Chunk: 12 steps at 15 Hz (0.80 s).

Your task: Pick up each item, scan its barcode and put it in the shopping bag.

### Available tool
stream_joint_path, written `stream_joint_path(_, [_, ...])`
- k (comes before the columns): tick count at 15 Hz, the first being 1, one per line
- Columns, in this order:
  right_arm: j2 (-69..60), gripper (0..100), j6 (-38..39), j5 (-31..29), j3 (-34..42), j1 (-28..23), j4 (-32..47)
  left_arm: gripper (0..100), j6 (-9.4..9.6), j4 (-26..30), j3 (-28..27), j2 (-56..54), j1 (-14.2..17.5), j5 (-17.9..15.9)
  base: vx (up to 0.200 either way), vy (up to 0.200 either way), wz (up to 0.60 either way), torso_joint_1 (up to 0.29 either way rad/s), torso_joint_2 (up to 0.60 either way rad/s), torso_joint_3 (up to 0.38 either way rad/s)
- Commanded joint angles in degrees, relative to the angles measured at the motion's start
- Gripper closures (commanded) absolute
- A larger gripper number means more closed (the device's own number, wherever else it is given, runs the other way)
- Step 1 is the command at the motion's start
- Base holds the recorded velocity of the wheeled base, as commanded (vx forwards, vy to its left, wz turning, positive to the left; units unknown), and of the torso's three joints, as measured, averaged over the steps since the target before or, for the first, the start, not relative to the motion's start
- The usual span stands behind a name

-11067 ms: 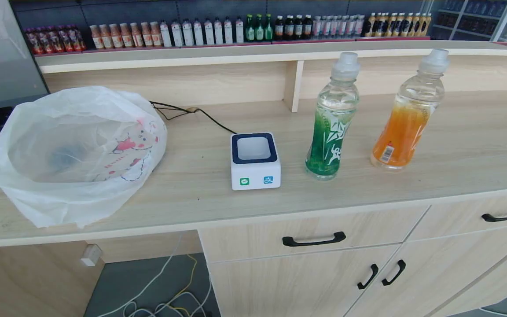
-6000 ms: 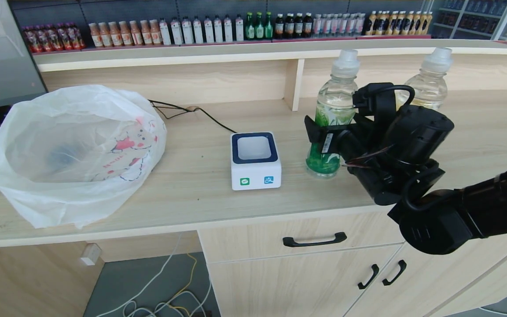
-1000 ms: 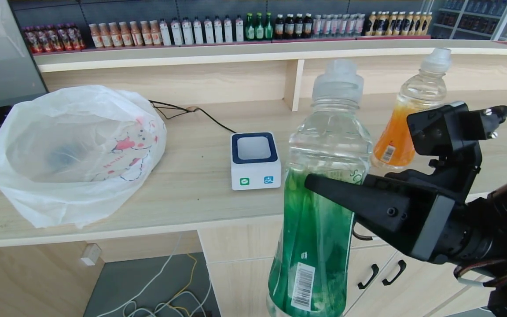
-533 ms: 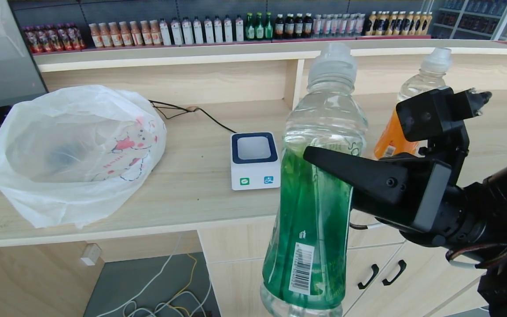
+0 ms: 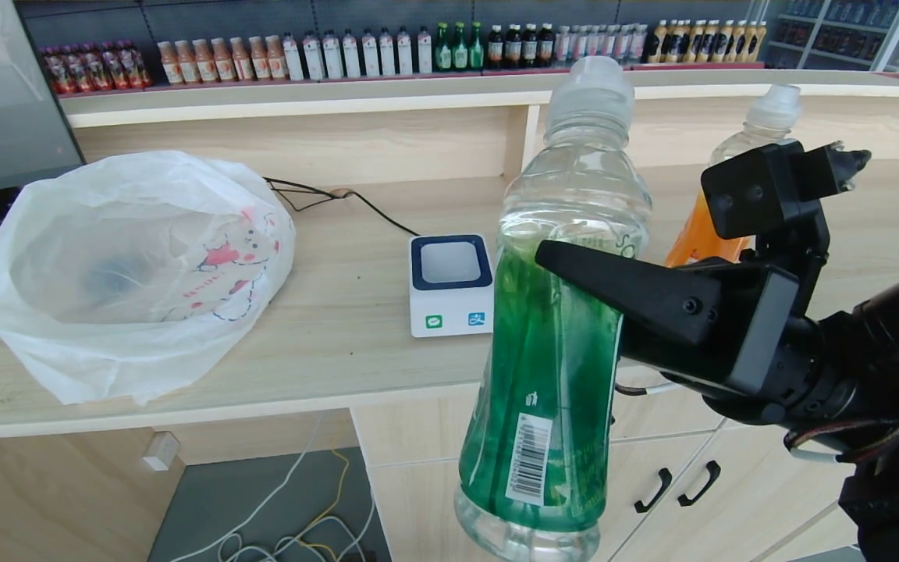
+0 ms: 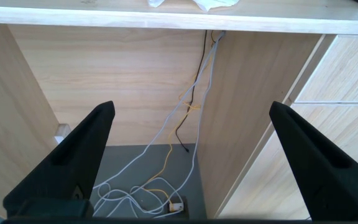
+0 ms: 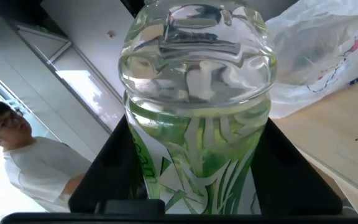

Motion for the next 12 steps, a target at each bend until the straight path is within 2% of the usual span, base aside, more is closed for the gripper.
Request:
stream_joint_path(1, [-0.1,100,-0.1,0.1,0.1,0.0,-0.1,0,0.0,0.0,0.0,0.0,0.0,0.0,0.0,0.0,0.0,0.0,0.0,0.0])
stream_joint_path(9, [-1.3,100,-0.9,0.1,0.7,0.0,-0.1,0,-0.09,0.0,0.0,0.0,0.0,0.0,0.0,0.0,0.0,0.0,0.0,0.0])
stream_joint_path(12, [-2.0,100,-6.6,0.1,0.9,0.0,-0.1,0,0.0,0.0,0.0,0.0,0.0,0.0,0.0,0.0,0.0,0.0,0.0,0.0])
